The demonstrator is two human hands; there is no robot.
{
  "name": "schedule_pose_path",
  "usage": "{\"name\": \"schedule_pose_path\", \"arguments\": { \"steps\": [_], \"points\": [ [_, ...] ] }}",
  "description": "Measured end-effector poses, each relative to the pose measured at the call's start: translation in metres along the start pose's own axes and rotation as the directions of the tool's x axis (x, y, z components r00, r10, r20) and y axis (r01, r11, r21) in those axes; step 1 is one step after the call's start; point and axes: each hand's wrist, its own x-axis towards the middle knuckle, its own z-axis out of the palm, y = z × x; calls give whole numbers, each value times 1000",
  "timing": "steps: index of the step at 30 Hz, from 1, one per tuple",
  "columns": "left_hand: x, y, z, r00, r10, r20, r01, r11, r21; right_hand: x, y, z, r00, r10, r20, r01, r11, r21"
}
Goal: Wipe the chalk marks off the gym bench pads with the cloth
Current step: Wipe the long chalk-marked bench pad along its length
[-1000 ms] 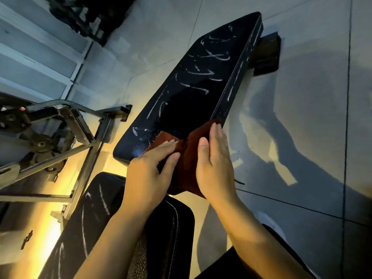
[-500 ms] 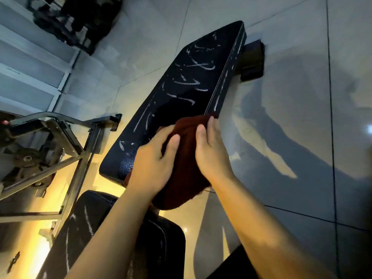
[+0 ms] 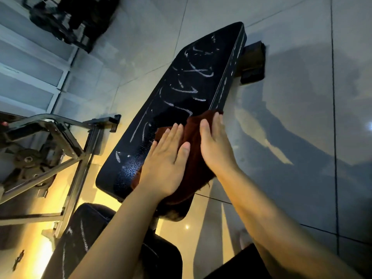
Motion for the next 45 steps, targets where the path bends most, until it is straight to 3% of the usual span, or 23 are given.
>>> {"name": "schedule_pose_path", "arguments": {
  "steps": [5, 8, 14, 18, 22, 27, 30, 33, 36, 39, 45],
  "points": [
    [8, 5, 2, 1000, -11, -15, 11, 1000, 18, -55, 18, 17, 993, -108, 44, 99, 980, 172],
    [6, 4, 2, 999, -14, -33, 14, 1000, 6, -52, 16, 12, 997, -50, 66, 41, 990, 132],
    [34, 18, 3, 997, -72, -5, 72, 997, 30, 37, -3, -13, 1000, -28, 10, 29, 998, -64],
    [48, 23, 3, 996, -91, -5, 91, 996, 25, 0, 12, -7, 994, -107, 27, 104, 992, 77],
    [46, 22, 2, 996, -89, -18, 89, 996, 2, -29, 13, -2, 995, -66, 73, 50, 979, 199],
    [46, 24, 2, 994, -105, -41, 104, 994, -22, 34, -20, -21, 999, 31, 34, -35, 992, 118],
    [45, 24, 2, 994, -108, -32, 108, 994, -7, 47, -18, -18, 1000, 2, 2, -3, 996, 84],
    [44, 26, 1, 993, -115, -31, 115, 993, -5, 8, -2, -9, 999, -35, 39, 25, 972, 234],
    [44, 26, 0, 992, -122, -18, 122, 993, -4, -29, 14, 1, 985, -167, -35, 170, 978, 122],
    [43, 27, 0, 991, -131, -16, 131, 991, -6, -17, 1, -2, 996, 35, 87, -55, 969, 241],
    [43, 31, -2, 991, -132, -20, 132, 991, -12, 49, -21, -30, 998, 51, 38, -54, 995, 83]
  ]
}}
